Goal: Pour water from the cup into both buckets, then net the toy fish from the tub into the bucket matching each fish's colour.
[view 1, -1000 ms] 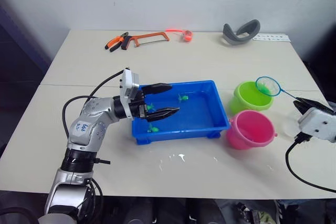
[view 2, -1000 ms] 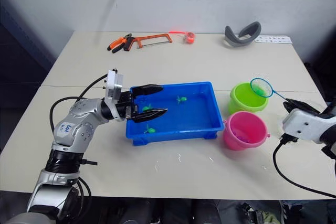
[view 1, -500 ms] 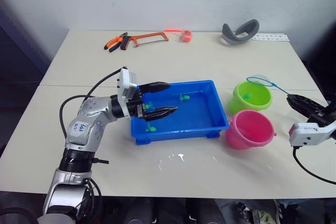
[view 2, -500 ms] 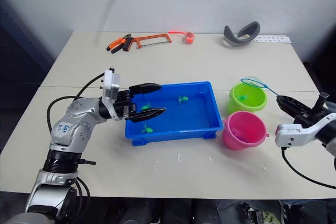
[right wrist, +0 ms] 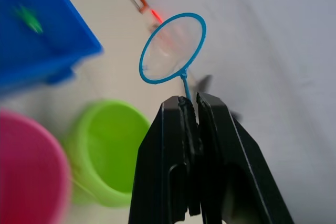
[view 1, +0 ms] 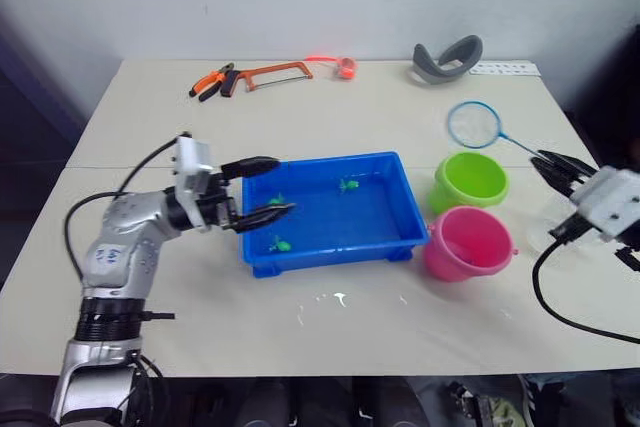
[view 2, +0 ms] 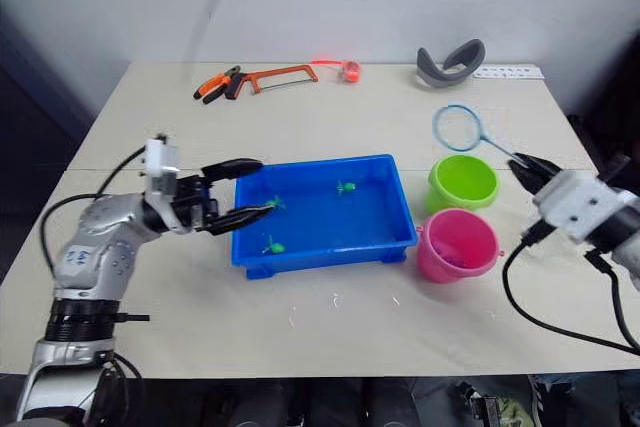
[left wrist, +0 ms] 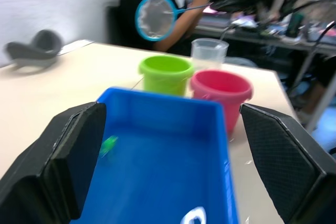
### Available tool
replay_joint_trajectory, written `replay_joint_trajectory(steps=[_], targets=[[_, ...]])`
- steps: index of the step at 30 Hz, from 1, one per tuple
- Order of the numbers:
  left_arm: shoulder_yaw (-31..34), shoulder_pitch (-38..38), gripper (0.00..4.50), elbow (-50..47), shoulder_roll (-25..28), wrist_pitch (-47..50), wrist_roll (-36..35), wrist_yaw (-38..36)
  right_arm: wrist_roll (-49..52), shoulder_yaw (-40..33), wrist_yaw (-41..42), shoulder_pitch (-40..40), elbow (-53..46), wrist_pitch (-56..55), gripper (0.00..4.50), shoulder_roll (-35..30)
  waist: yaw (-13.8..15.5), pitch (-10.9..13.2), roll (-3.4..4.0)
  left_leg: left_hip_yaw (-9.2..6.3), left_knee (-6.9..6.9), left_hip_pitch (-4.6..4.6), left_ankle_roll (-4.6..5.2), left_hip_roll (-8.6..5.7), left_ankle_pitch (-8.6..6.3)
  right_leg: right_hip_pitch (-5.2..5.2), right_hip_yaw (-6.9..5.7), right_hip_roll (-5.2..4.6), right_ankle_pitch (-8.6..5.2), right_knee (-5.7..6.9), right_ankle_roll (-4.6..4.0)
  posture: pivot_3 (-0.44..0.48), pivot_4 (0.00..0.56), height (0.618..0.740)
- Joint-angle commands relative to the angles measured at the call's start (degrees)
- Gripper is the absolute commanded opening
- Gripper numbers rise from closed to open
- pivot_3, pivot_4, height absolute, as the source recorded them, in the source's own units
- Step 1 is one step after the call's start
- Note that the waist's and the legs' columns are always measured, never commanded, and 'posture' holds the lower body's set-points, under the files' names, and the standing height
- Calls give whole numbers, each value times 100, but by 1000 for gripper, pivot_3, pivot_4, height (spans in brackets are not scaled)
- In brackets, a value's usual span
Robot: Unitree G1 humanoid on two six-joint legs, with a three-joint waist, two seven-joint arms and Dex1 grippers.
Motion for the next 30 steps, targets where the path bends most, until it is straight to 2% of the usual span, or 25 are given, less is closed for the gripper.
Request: replay_joint_trajectory(steps=[1,4,8,14,19,23,30], targets=[[376,144,4422,-19,231,-114,-134,-74,1190,296,176,-451,-805,1949,0,-281,-1,0,0,-2,1,0,2,0,-2,1,-1,-2,0,-2,0,0,150,740],[530,340,4422,-98,334,-108,-157,-30,2099,646,-117,-1093,-1151,3643,0,-317,22,0,-1,-8,2,-3,8,-6,-8,-3,-10,-30,-1,-16,-3,0,150,740],[551,588,4422,-422,303,-40,-165,124,3146,971,-641,-1903,-1079,5684,0,-208,41,0,-1,-20,2,-18,18,-28,-15,-11,-29,-61,-4,-21,-7,0,150,740],[501,738,4422,-709,255,23,-176,275,3561,1334,-1426,-2903,-533,7639,0,405,58,0,-1,-21,1,-28,24,-38,-18,-11,-35,-67,-2,-21,-3,0,150,740],[441,740,4422,-803,220,17,-156,327,3263,1525,-1976,-3451,40,8470,0,1203,27,-1,-3,-17,2,-33,25,-40,-17,-14,-40,-64,0,-15,1,0,150,740],[416,741,4422,-821,217,-4,-143,335,2939,1447,-2210,-3586,287,8736,0,1687,-6,-1,-2,-15,0,-37,24,-40,-15,-19,-44,-61,0,-10,1,0,150,740],[306,697,4422,-797,195,-82,-73,334,2211,1027,-2794,-3616,525,8434,0,2555,-8,-2,-3,-12,6,-78,28,-48,-8,-59,-47,-61,3,0,7,0,150,740]])
